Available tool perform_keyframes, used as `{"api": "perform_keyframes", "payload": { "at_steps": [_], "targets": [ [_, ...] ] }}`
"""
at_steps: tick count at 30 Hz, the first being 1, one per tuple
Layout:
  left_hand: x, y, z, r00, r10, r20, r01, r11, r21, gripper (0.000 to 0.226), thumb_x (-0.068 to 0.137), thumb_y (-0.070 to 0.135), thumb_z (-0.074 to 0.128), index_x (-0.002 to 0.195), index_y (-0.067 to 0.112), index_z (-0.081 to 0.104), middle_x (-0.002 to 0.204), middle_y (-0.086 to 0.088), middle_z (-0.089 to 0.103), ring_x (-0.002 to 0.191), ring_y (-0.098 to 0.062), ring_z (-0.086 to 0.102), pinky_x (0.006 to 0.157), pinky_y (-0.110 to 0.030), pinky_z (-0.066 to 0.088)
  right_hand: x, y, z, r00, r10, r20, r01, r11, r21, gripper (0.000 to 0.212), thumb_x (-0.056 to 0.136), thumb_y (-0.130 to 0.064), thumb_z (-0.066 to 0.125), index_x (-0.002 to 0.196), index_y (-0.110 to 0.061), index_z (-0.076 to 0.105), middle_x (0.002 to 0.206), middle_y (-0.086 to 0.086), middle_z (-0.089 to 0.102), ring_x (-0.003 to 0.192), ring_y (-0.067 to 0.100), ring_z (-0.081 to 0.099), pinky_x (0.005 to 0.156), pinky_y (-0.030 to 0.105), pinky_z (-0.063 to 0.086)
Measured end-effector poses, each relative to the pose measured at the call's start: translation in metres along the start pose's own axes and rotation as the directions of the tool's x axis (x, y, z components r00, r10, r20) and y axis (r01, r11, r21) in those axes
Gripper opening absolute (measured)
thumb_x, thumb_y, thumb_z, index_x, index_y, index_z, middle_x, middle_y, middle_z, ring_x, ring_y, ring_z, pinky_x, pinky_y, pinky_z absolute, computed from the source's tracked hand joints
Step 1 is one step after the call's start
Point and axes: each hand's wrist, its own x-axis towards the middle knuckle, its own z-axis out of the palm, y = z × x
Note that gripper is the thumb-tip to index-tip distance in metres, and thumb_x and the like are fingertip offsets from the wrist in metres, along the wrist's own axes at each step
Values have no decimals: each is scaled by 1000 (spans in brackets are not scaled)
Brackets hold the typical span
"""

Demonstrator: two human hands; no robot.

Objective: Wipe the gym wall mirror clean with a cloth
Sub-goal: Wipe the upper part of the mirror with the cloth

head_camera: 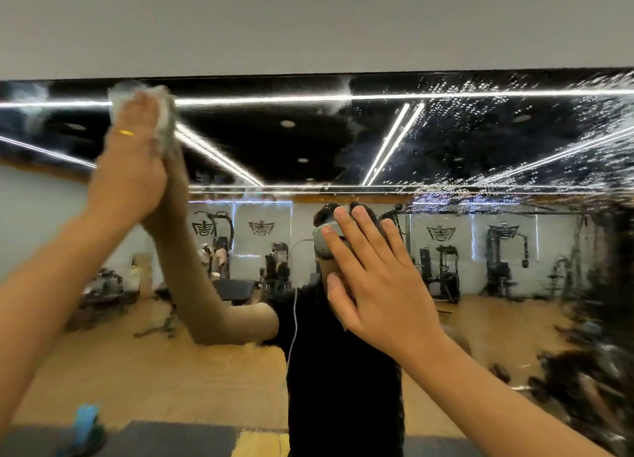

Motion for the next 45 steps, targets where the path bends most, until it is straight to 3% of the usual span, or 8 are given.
{"api": "perform_keyframes", "payload": {
  "at_steps": [5, 11, 16, 21, 29, 35, 38, 45],
  "targets": [
    [6, -35, -14, 999, -33, 15, 32, 997, 74, 54, 107, 3, 36, 160, 3, 27, 164, -26, 28, 149, -47, 29, 120, -62, 27, -1, 4, 0, 1000, -3, -4, 3, 999, -35, 64, 103, -38, 43, 161, -15, 31, 171, 9, 17, 159, 26, 11, 127, 54, 17],
    [-36, 47, 3, 976, 192, 102, -187, 981, -56, 62, 109, 19, 33, 166, 29, 12, 172, -11, 15, 154, -36, 24, 122, -54, 27, -2, 2, 1, 1000, -5, 3, 5, 999, -45, 65, 103, -39, 42, 162, -15, 29, 171, 9, 16, 159, 26, 10, 128, 53, 14],
    [-50, 99, 37, 917, 349, 191, -341, 937, -73, 60, 106, 13, 30, 164, 15, 16, 173, -6, 11, 158, -25, 7, 126, -53, 23, -1, 0, 0, 1000, -1, 11, 1, 1000, -26, 65, 103, -39, 44, 162, -15, 30, 171, 8, 18, 159, 25, 11, 128, 52, 15],
    [-26, 84, 28, 976, 179, 123, -167, 981, -101, 68, 106, 3, 37, 166, 23, 12, 174, -1, 5, 159, -26, 8, 124, -40, 22, 0, 4, -1, 1000, -3, 30, 3, 1000, -14, 65, 103, -39, 45, 162, -16, 30, 171, 7, 17, 160, 24, 8, 128, 51, 14],
    [45, 6, -6, 996, -71, 46, 68, 996, 61, 60, 108, 6, 36, 165, 13, 18, 173, -12, 10, 156, -40, 17, 127, -52, 17, 0, 4, 1, 999, -1, 41, 2, 999, -36, 65, 104, -40, 43, 162, -16, 30, 171, 8, 17, 160, 25, 7, 129, 52, 12],
    [0, 97, 3, 956, 221, 192, -219, 975, -29, 67, 101, 30, 32, 166, 18, 18, 171, -12, 17, 156, -35, 22, 122, -54, 27, 0, 2, -5, 997, 12, 74, -12, 1000, 8, 65, 102, -39, 45, 162, -16, 31, 172, 6, 16, 160, 23, 6, 129, 51, 8],
    [-14, 155, 20, 911, 367, 187, -349, 929, -119, 76, 104, 24, 51, 167, 23, 8, 173, -2, 10, 156, -29, 19, 119, -53, 34, -4, 5, -17, 997, -14, 80, 12, 999, 29, 65, 100, -38, 46, 160, -15, 36, 171, 6, 21, 160, 22, 8, 127, 56, 12],
    [-11, 236, 48, 867, 486, 109, -479, 874, -85, 87, 99, 2, 56, 165, 14, 1, 174, -2, -2, 157, -13, -6, 124, -30, -5, -39, 66, -54, 999, -28, 33, 31, 996, -82, 65, 100, -37, 48, 159, -12, 37, 169, 8, 24, 159, 24, 15, 129, 50, 5]
  ]
}}
